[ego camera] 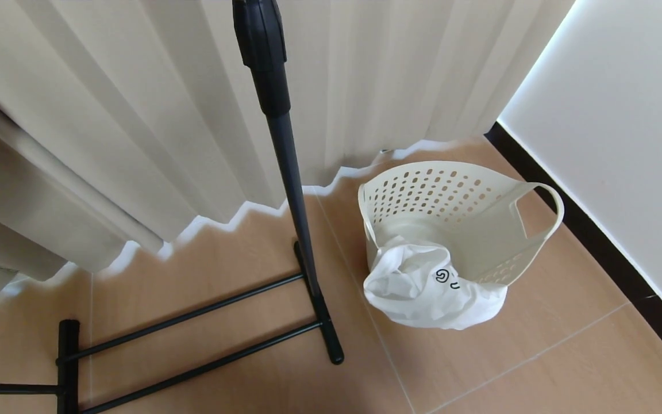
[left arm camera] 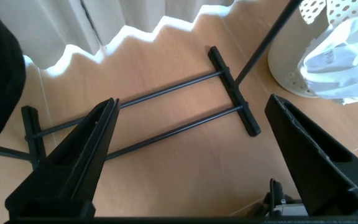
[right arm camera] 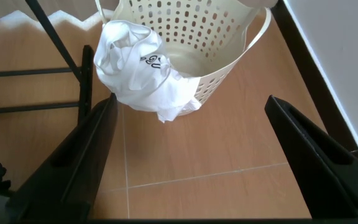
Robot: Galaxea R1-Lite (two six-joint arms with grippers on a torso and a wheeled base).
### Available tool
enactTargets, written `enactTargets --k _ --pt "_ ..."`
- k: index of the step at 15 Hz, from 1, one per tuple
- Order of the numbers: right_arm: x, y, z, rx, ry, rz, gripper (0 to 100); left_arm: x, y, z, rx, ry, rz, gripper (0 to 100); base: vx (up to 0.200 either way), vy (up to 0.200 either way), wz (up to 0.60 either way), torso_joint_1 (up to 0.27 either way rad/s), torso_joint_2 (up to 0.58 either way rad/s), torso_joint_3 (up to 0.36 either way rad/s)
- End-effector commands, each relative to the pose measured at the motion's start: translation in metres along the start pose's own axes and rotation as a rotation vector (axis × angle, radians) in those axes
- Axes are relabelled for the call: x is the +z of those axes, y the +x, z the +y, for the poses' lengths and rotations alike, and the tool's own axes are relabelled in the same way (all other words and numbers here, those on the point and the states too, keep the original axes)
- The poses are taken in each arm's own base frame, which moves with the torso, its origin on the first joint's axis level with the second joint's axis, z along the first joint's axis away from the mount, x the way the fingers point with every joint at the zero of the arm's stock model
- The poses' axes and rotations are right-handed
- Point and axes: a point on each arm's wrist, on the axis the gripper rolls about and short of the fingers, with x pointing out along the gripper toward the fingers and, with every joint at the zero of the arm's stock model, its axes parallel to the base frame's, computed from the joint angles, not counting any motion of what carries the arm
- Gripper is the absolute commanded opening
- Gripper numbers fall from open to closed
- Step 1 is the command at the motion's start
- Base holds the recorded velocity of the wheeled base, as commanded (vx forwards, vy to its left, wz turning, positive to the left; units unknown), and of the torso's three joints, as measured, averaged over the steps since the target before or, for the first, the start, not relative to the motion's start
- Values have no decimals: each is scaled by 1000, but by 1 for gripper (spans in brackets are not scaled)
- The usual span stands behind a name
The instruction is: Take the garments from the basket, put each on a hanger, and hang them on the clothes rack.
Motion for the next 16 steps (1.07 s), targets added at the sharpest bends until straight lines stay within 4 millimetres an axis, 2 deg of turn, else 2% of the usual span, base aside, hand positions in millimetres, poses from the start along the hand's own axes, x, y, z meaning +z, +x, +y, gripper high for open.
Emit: enactTargets --k 1,4,7,8,9,10,12,13,14,16 --pt "0 0 0 1 -3 3 100 0 0 0 0 -1 1 100 0 0 0 -2 2 -198" --pt "-1 0 0 -4 -3 14 100 0 0 0 0 -1 0 100 0 0 0 -2 7 -199" --pt "8 19 -3 71 47 266 100 0 0 0 0 1 0 100 0 0 0 1 1 -128" --pt "27 41 -6 173 137 375 100 0 0 0 0 1 1 100 0 0 0 0 0 0" --pt "36 59 -9 183 148 430 100 0 0 0 0 1 0 100 0 0 0 0 0 0" --pt "50 93 -15 194 134 477 100 0 0 0 0 -1 0 100 0 0 0 0 0 0" --pt "65 151 -21 248 -2 486 100 0 0 0 0 -1 0 100 0 0 0 0 0 0" --pt "70 168 -20 275 -51 476 100 0 0 0 0 -1 0 100 0 0 0 0 0 0" --pt "84 209 -12 322 -179 454 100 0 0 0 0 -1 1 100 0 0 0 0 0 0" --pt "100 252 8 387 -418 396 100 0 0 0 0 -1 1 100 0 0 0 0 0 0"
